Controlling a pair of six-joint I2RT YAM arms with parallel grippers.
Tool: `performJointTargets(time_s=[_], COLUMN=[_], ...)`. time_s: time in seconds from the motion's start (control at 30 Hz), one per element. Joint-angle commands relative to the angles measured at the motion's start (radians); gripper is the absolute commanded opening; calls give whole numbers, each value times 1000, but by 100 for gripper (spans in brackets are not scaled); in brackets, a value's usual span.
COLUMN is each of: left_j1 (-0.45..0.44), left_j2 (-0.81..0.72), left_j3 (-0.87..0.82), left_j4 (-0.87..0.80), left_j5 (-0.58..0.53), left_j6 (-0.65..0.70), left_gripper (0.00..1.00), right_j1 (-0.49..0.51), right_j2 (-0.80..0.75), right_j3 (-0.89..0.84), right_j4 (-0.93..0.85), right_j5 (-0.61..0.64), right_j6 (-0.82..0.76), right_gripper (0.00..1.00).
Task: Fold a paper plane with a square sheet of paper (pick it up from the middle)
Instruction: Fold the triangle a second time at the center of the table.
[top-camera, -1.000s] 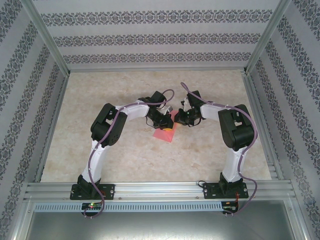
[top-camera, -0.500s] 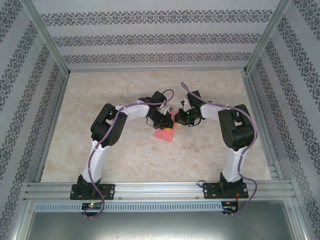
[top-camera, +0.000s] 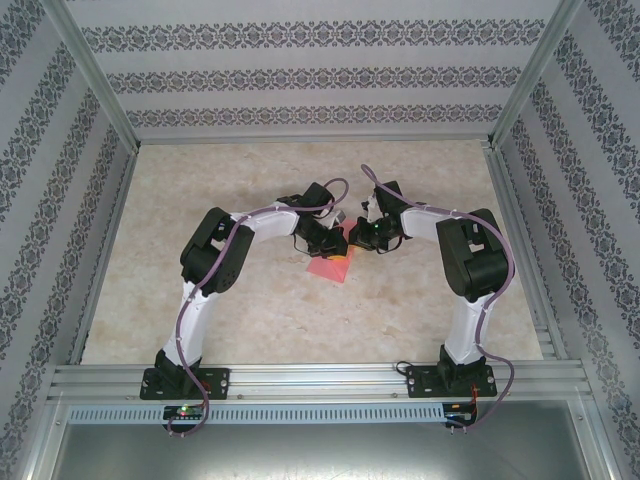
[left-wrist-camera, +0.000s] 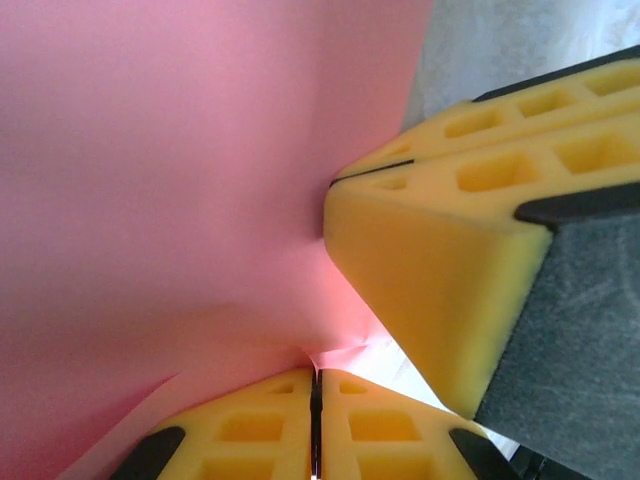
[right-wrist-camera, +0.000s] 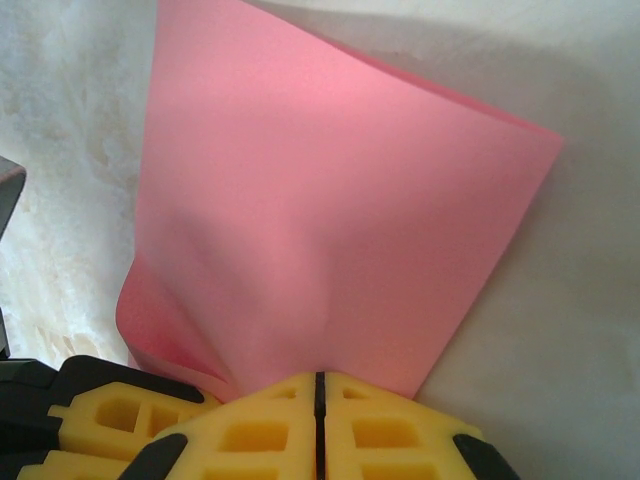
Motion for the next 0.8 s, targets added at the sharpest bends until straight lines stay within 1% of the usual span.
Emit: performJointTargets(time_s=[0.0, 0.37, 0.57, 0.77], left_j1=[-3, -4, -4, -6], left_j2=[-30, -79, -59, -35], left_j3=[-35, -64, -60, -44], left_j4=[28, 37, 54, 38], left_j5=[-88, -103, -68, -40], left_j6=[-11, -10, -17, 6], left_gripper=[11, 11, 11, 12], right_j1=[-4, -6, -6, -6], right_j2=[16, 10, 9, 9], right_j3=[-13, -10, -12, -10], right_j4=[-44, -48, -48, -50], right_j5=[15, 16, 15, 15], right_j6=[-19, -21, -22, -22], right_gripper=[9, 9, 9, 9])
